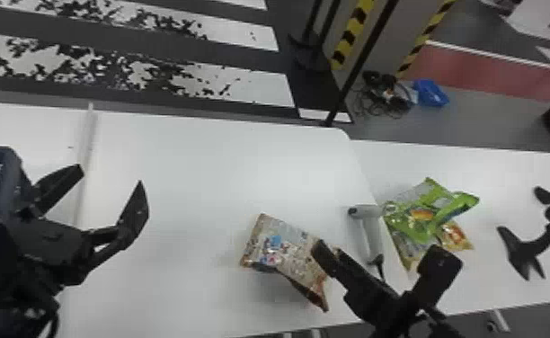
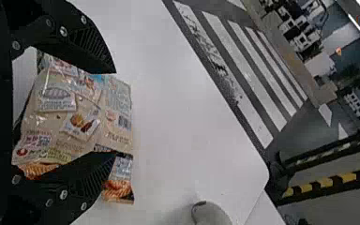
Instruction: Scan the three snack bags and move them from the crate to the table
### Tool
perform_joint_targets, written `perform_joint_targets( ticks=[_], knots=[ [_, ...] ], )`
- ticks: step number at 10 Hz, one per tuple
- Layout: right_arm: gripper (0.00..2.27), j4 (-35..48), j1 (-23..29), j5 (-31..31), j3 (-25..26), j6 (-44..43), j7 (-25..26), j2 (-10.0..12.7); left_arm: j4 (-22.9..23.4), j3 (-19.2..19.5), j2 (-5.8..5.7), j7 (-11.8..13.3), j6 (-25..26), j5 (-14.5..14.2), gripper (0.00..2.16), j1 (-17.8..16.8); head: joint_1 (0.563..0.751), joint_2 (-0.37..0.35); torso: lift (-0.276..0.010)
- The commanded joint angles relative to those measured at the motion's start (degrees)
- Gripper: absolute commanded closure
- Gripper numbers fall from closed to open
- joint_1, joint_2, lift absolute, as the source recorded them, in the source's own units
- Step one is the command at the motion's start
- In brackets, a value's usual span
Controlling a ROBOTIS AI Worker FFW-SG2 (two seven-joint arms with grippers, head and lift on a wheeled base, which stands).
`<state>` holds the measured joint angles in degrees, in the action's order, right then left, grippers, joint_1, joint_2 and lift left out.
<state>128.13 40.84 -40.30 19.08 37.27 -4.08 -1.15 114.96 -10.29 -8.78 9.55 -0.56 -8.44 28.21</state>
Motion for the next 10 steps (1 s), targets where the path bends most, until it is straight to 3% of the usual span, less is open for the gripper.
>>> perform_joint_targets(
  ticks=[1, 3, 4, 5, 8, 10],
  knots=[
    [2.21, 2.2, -0.9, 5.0, -1.6, 5.9, -4.0, -1.1, 0.3, 0.0, -0.01, 0.0, 0.0, 0.0, 0.03, 0.2, 0.695, -0.27, -0.062],
    [2.24, 2.6, -3.0, 16.1, -7.0, 11.2, -11.2, -3.9, 0.6, 0.0, -0.01, -0.1, 0.0, 0.0, 0.03, 0.4, 0.695, -0.196, -0.062],
    [2.24, 2.7, -4.7, 22.1, -11.3, 17.2, -11.4, -5.8, 0.6, -0.1, -0.01, -0.1, 0.2, 0.0, 0.03, 0.4, 0.695, -0.169, -0.062],
    [2.24, 2.5, -6.5, 28.3, -15.5, 20.2, -11.2, -6.2, 0.7, -0.1, -0.01, 0.0, 0.2, 0.1, 0.03, 0.4, 0.695, -0.155, -0.062],
    [2.25, -2.7, -12.8, 35.3, -24.3, 21.6, -6.8, -7.6, 1.1, 0.4, -0.36, -0.1, 0.0, 0.2, 0.03, 1.2, 0.695, -0.106, -0.062],
    [2.24, -7.9, -18.4, 38.2, -28.9, 20.2, -0.8, -7.6, 1.1, 0.7, -0.45, 0.0, -0.2, 0.2, 0.03, 1.5, 0.695, -0.086, -0.062]
  ],
)
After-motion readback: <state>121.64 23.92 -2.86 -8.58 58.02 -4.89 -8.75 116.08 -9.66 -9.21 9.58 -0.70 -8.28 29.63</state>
